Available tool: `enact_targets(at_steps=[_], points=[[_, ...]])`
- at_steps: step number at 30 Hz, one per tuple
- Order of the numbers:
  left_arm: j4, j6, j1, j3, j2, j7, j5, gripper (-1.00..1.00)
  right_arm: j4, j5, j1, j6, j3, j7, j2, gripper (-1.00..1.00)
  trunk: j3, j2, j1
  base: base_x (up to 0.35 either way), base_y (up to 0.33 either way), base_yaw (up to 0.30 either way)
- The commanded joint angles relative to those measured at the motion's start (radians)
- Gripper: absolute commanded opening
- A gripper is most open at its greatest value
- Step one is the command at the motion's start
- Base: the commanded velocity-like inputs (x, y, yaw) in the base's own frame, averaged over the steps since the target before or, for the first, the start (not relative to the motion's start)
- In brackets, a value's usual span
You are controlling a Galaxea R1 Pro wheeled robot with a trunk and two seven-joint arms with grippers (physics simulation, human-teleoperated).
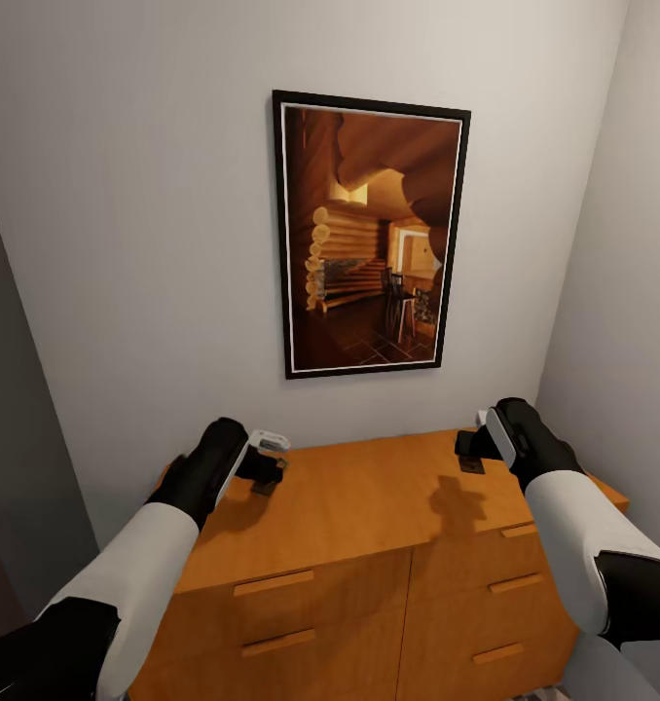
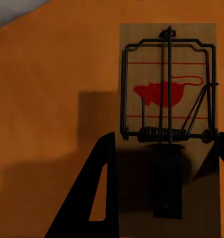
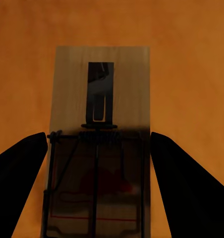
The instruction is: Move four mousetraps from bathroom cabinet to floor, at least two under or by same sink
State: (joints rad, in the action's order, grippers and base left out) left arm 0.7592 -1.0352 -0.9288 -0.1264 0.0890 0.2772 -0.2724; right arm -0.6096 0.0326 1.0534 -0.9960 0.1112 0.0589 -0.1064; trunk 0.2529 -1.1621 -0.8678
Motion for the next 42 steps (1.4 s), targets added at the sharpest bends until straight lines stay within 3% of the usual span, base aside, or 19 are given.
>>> enact_targets(at_steps=[1,31,42], points=[[0.002,-0.003,-0.001,-0.001,0.0,0.008,-0.011,-1.0,-0.001,0.004,0.001,-0.004,0.002,0.006,0.0,-1.0,0.001,-0.001,0.0,0.0,0.0,0.0],[0.012,-0.007,-0.002,0.012,-0.001,0.015,-0.004,-1.0,-0.001,0.004,0.001,0.0,0.001,0.007,0.004,-1.0,0.001,-0.001,0.0,-0.002,0.0,0.0],[0.014,-0.006,-0.002,0.018,-0.003,0.012,-0.002,-1.0,0.005,0.005,0.001,0.0,-0.001,0.005,0.014,-1.0,0.001,-0.001,0.0,-0.259,-0.071,0.0]])
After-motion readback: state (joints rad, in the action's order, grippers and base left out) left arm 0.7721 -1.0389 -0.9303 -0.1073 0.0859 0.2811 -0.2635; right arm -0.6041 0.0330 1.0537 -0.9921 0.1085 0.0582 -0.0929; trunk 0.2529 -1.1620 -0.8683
